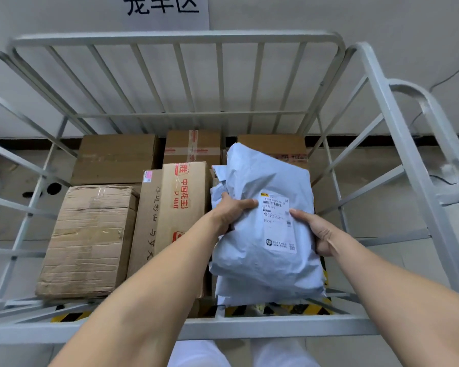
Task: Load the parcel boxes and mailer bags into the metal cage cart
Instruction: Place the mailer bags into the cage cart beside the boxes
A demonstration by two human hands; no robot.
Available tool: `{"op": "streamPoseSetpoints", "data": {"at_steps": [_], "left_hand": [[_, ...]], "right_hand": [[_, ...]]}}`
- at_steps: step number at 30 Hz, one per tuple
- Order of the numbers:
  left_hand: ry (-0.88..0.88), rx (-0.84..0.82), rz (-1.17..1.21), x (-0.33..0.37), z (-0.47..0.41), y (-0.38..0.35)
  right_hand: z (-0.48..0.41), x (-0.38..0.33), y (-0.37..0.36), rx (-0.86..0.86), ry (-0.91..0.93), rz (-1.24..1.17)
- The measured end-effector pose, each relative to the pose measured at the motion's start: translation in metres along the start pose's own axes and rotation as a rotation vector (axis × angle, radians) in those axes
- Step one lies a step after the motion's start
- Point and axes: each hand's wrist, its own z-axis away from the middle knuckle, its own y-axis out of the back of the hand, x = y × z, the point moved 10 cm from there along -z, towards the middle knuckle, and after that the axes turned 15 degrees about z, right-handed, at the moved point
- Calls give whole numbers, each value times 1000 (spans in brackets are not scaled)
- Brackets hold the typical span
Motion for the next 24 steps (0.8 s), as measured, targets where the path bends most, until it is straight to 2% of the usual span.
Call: {"op": "streamPoseSetpoints", "data": {"at_steps": [6,12,15,19,24], "left_hand": [[-224,10,78,100,15,27],[-349,139,46,168,60,151],[-336,210,47,178,76,234],[-230,379,47,159,83,369],[-88,456,-2,119,70,461]], "right_hand": [[8,-106,-29,71,209,31],[14,-170,-169,-22,340,81],[-1,-174,-252,-45,342,135],[-21,-150,-368,-116,222,191],[-59,-93,-439,-104,64,209]]}}
